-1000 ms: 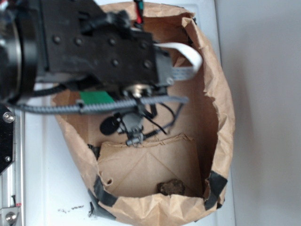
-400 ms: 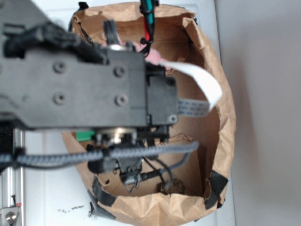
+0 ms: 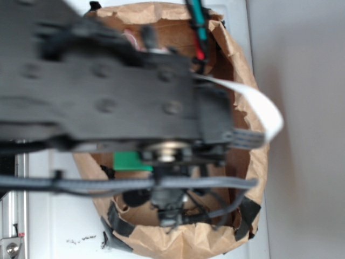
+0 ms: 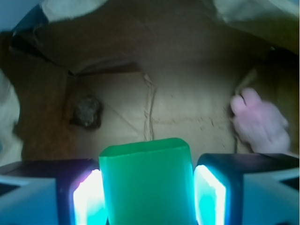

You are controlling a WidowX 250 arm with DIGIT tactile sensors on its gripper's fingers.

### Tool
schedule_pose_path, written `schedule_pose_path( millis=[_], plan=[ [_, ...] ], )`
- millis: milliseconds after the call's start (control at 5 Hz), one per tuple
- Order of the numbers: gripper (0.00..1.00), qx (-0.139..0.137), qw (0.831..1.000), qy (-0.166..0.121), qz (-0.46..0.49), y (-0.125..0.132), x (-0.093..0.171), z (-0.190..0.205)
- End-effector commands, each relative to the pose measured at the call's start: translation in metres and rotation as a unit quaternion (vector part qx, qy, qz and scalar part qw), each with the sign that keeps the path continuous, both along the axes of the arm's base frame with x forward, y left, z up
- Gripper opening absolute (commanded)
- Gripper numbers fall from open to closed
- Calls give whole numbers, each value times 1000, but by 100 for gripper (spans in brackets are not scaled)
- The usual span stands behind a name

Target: Grab the green block.

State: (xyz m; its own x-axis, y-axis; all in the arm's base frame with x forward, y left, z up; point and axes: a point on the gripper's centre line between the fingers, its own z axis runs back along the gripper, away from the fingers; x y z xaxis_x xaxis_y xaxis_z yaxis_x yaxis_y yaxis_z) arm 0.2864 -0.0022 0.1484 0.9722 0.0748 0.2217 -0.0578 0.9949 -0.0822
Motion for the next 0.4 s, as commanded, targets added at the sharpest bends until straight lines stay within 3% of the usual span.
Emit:
schedule_pose_path(
  millis=[0,200],
  plan=[
    [0,3,999,-22,23,10,16,17],
    [0,13,999,-21,23,10,18,15]
  ],
)
